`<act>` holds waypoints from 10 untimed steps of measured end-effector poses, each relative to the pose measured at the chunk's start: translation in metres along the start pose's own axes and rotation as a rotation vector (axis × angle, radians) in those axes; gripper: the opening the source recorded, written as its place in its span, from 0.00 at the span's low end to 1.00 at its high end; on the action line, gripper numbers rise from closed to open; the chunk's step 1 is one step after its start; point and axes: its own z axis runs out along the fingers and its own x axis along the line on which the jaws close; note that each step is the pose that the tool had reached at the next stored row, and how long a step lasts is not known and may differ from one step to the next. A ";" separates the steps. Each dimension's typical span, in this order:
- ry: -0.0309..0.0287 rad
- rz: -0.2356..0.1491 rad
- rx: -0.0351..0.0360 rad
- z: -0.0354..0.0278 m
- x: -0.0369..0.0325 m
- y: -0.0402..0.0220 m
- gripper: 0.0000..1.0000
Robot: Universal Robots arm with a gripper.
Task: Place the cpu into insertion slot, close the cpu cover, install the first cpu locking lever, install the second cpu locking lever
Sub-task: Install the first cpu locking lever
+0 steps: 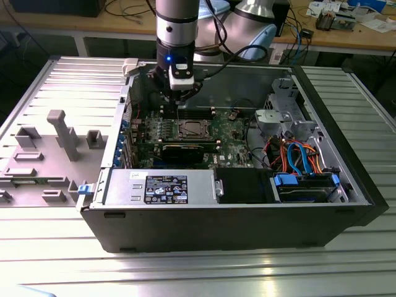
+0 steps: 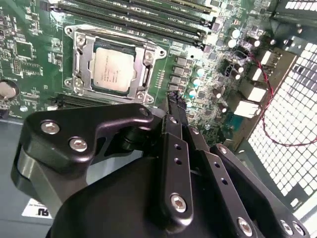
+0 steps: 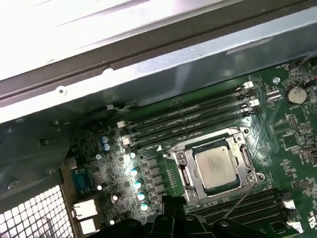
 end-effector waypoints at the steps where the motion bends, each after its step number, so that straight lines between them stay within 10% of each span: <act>1: -0.0006 -0.022 0.0003 0.0005 0.0108 -0.0031 0.11; 10: -0.0004 -0.058 0.0021 0.0005 0.0117 -0.0035 0.11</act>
